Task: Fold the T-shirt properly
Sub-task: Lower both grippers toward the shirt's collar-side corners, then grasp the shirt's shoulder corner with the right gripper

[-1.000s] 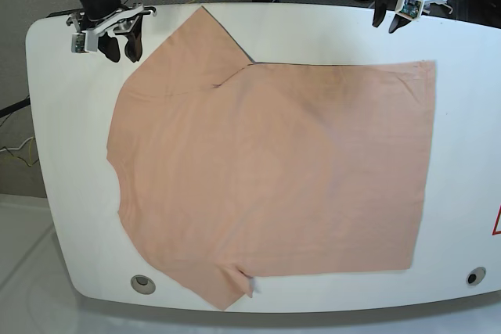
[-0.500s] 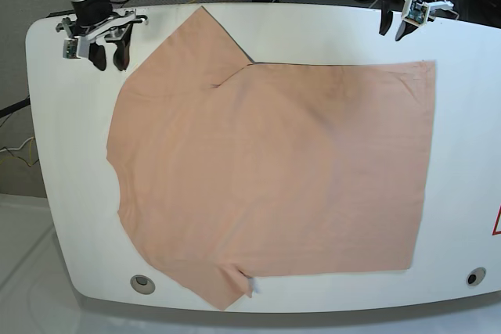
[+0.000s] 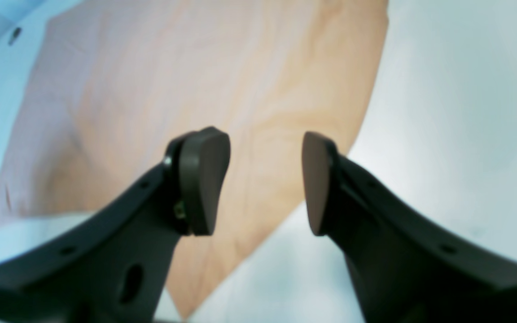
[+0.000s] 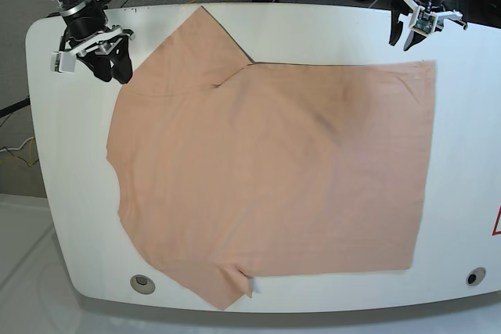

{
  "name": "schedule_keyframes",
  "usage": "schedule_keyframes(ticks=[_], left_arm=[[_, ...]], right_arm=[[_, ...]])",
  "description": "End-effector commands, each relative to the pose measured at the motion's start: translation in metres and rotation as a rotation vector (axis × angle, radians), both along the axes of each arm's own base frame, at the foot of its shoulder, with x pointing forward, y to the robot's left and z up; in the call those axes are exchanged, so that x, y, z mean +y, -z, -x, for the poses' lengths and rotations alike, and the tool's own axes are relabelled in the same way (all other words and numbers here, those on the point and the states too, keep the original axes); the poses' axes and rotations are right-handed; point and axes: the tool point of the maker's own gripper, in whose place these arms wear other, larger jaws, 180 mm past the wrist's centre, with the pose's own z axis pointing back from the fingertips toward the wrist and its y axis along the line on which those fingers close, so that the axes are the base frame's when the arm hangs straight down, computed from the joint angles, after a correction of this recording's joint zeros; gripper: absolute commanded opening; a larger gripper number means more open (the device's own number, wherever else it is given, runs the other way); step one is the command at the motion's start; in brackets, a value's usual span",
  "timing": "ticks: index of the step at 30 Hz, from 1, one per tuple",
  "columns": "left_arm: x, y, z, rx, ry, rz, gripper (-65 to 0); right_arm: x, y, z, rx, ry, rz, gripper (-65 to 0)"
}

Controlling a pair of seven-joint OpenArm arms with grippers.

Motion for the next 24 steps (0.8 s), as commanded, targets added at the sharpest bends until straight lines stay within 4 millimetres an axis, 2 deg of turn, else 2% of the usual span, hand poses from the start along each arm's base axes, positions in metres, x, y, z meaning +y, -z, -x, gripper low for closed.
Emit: schedule_keyframes(ticks=[1, 3, 9, 11, 13, 24], left_arm=[[-0.004, -0.009, -0.002, -0.032, 0.017, 0.01, -52.0], [-0.002, -0.009, -0.002, -0.037, -0.001, 0.002, -51.5], [-0.003, -0.012, -0.004, -0.055, 0.0, 0.007, -50.9], [-0.003, -0.013, -0.005, -0.062, -0.001, 0.007, -50.9], [-0.004, -0.013, -0.006, -0.064, 0.0, 0.014, -51.6], [0.002, -0.013, -0.014, -0.066, -0.046, 0.004, -51.3]], right_arm=[[-0.003, 0.007, 0.0, 0.017, 0.01, -0.008, -35.7], [-0.007, 0.023, 0.003, 0.07, 0.023, 0.008, -34.5], [-0.012, 0.051, 0.002, 0.133, 0.056, 0.009, -34.4], [-0.013, 0.057, 0.003, 0.146, 0.064, 0.008, -34.5], [-0.013, 0.062, -0.006, 0.142, 0.071, -0.026, -34.7], [-0.022, 0.083, -0.007, 0.19, 0.105, -0.058, -34.3]])
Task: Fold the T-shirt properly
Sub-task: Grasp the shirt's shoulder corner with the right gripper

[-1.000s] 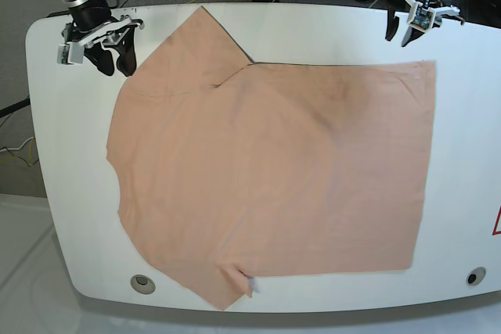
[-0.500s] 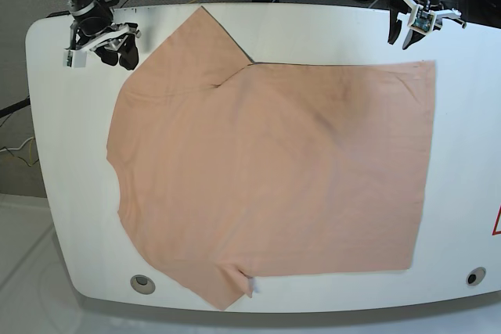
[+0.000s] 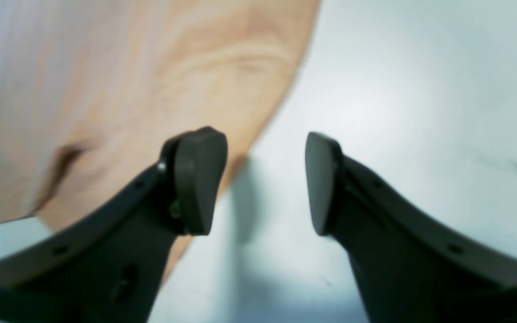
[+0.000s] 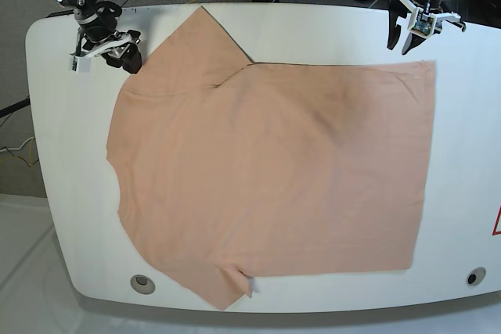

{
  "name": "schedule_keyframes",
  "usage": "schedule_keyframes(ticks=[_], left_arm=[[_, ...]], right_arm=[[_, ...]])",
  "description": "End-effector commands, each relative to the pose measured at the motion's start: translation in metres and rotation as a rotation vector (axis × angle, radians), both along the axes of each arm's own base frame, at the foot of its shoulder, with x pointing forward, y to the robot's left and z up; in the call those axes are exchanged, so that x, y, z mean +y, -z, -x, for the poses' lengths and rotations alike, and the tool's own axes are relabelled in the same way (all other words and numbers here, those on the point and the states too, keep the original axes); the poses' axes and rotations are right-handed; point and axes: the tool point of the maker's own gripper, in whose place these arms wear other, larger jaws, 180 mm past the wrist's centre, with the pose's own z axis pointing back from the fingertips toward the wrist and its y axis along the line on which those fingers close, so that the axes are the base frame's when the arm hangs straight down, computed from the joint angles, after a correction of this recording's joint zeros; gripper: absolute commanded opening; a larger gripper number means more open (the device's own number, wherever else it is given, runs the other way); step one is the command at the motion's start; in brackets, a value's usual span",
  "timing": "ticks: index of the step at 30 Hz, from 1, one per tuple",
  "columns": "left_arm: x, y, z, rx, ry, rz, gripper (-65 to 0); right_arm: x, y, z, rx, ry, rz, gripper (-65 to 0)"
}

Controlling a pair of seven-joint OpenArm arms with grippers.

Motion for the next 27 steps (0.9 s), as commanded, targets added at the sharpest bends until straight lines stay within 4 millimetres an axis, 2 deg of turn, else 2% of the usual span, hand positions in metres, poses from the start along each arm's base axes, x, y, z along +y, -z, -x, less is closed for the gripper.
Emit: schedule_keyframes(ticks=[1, 9, 11, 19, 21, 27], left_arm=[[0.001, -0.009, -0.006, -0.023, -0.015, -0.003, -51.1], [0.014, -0.006, -0.012, -0.003, -0.072, -0.025, -50.0], [0.014, 0.001, -0.006, 0.03, -0.056, -0.032, -50.6], [0.013, 0.001, -0.005, 0.029, -0.03, -0.039, -51.2], [0.011, -0.003, -0.008, 0.01, -0.02, -0.037, -50.9], [0.01, -0.002, -0.007, 0.01, -0.018, -0.036, -51.0]], right_arm=[[-0.012, -0.005, -0.01, -0.027, 0.011, 0.006, -34.3], [-0.011, 0.002, -0.011, 0.0, 0.001, -0.012, -34.3], [0.001, 0.003, -0.012, 0.006, -0.035, -0.051, -34.1], [0.021, -0.001, -0.015, 0.005, -0.072, -0.117, -34.1], [0.041, 0.001, -0.016, 0.032, -0.126, -0.162, -34.1], [0.051, 0.003, -0.015, 0.046, -0.162, -0.168, -34.2]])
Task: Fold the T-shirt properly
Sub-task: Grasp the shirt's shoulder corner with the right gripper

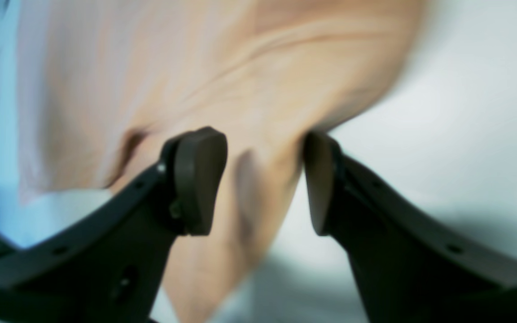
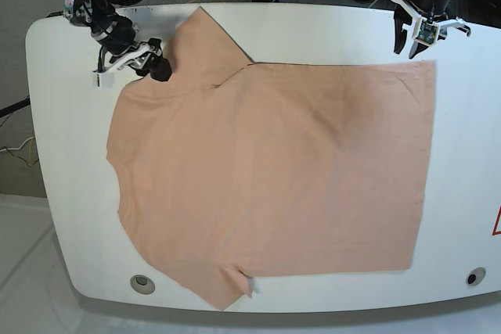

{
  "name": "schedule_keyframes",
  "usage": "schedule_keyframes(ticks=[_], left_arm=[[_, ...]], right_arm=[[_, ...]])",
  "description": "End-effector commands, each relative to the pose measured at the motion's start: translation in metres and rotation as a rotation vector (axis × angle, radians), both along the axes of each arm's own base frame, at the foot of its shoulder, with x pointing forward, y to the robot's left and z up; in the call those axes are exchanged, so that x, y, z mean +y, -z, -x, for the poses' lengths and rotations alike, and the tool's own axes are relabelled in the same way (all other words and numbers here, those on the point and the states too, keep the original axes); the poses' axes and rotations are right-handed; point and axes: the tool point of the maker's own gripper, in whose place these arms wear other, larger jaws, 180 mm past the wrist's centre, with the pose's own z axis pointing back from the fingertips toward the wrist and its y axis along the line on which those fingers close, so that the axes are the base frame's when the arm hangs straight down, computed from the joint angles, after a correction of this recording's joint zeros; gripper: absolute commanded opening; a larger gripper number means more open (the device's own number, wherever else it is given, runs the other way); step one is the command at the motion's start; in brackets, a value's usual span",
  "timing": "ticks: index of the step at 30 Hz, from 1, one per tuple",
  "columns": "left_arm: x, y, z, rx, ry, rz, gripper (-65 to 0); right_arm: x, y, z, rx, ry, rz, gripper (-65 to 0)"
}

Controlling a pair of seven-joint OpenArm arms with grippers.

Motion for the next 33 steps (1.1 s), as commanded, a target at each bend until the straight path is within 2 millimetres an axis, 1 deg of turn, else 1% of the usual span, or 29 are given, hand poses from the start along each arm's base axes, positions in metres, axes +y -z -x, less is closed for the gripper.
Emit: schedule_keyframes(ticks=[1, 4, 8, 14, 18, 24, 26, 28, 33], left_arm=[[-0.001, -0.007, -0.002, -0.026, 0.007, 0.0, -51.0], [0.0, -0.008, -0.002, -0.029, 0.008, -0.006, -50.6], [0.0, -0.007, -0.002, -0.027, 0.009, -0.007, -50.6], [-0.001, -0.01, -0.006, -0.042, 0.008, -0.005, -50.7], [-0.001, -0.011, -0.011, -0.056, 0.008, -0.002, -50.7], [0.009, -0.009, -0.017, -0.04, -0.018, -0.023, -50.4], [0.019, -0.009, -0.018, -0.03, -0.042, -0.026, -50.1], [0.025, -0.009, -0.018, -0.023, -0.059, -0.026, -49.4], [0.04, -0.012, -0.019, -0.005, -0.116, -0.004, -46.9]], right_arm=[[-0.003, 0.0, 0.004, 0.008, -0.012, 0.017, -34.2], [-0.004, 0.005, 0.008, 0.021, 0.011, 0.013, -34.7], [-0.005, 0.007, 0.009, 0.024, 0.017, 0.013, -35.2], [-0.01, 0.011, 0.011, 0.028, 0.018, 0.046, -36.3], [-0.01, 0.013, 0.012, 0.034, 0.007, 0.07, -40.0], [-0.007, 0.015, 0.013, 0.04, 0.002, 0.069, -49.2], [-0.004, 0.009, 0.009, 0.019, 0.003, 0.053, -46.8], [-0.003, 0.009, 0.009, 0.018, 0.005, 0.05, -43.6], [-0.004, 0.01, 0.01, 0.021, 0.015, 0.046, -31.9]])
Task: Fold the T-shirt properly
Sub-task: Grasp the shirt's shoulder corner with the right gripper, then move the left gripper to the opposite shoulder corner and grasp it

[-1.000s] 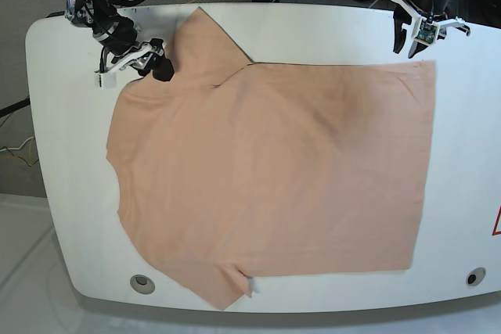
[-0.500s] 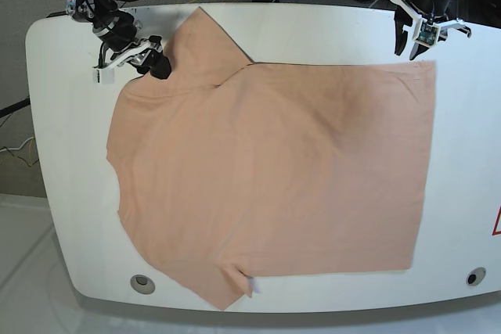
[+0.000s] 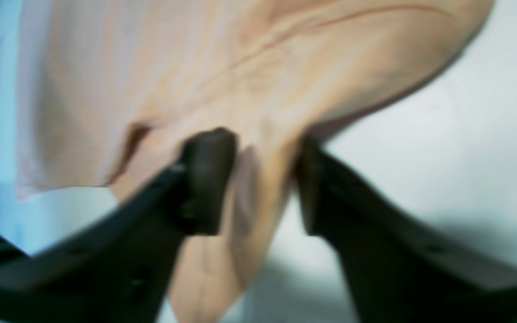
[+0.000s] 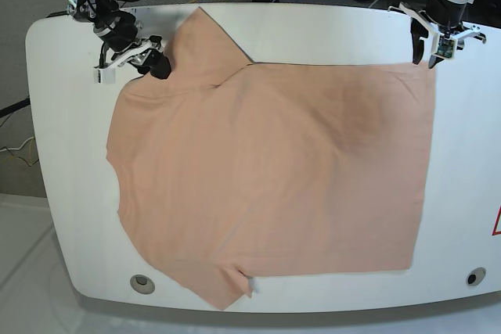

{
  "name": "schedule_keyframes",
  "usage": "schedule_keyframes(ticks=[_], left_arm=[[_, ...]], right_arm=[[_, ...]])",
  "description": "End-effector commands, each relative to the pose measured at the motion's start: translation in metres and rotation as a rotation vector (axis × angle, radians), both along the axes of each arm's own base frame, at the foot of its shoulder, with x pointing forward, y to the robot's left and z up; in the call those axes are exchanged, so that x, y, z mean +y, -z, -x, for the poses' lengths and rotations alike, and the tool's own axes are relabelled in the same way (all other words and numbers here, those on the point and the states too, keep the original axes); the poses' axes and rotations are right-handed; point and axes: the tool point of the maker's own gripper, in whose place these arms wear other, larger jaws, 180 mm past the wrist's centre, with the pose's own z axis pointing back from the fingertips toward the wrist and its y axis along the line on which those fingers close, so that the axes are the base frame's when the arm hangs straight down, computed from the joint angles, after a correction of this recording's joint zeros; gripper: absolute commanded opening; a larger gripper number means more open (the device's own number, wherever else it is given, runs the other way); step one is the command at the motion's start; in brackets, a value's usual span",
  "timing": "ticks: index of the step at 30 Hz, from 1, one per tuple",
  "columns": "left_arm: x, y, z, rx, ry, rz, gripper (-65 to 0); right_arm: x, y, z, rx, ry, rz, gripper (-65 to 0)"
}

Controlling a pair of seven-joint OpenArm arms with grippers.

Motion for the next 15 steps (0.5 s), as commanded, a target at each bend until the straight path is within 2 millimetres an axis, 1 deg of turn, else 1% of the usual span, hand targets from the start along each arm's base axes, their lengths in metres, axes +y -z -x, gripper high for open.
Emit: schedule_keyframes(ticks=[1, 3, 5, 7, 9, 10, 11, 13, 15], left_arm=[[0.004, -0.009, -0.004, -0.027, -0.016, 0.016, -46.5], [0.012, -0.009, -0.009, -0.026, -0.054, 0.026, -44.2], [0.014, -0.004, -0.01, -0.013, -0.073, 0.045, -44.0], [0.013, 0.004, -0.011, 0.016, -0.087, 0.084, -44.2], [0.016, 0.009, -0.01, 0.04, -0.109, 0.114, -45.3], [0.019, 0.011, -0.011, 0.049, -0.124, 0.132, -46.0], [0.022, 0.013, -0.012, 0.058, -0.138, 0.15, -46.7], [0.036, 0.017, -0.017, 0.099, -0.194, 0.254, -50.2], [0.049, 0.019, -0.019, 0.114, -0.225, 0.283, -50.8]], right_arm=[[-0.003, 0.004, 0.005, 0.031, -0.012, 0.026, -30.0], [0.001, 0.004, 0.006, 0.025, -0.02, 0.018, -28.8], [0.003, 0.003, 0.005, 0.021, -0.027, 0.014, -35.0], [0.004, 0.003, 0.006, 0.02, -0.035, 0.012, -50.0], [0.003, 0.003, 0.006, 0.021, -0.037, 0.013, -62.5], [0.003, 0.003, 0.005, 0.02, -0.037, 0.015, -65.0], [0.002, 0.002, 0.005, 0.02, -0.036, 0.017, -65.0], [-0.001, -0.002, 0.001, 0.004, -0.027, 0.029, -65.0], [-0.001, -0.002, 0.0, 0.001, -0.026, 0.029, -65.0]])
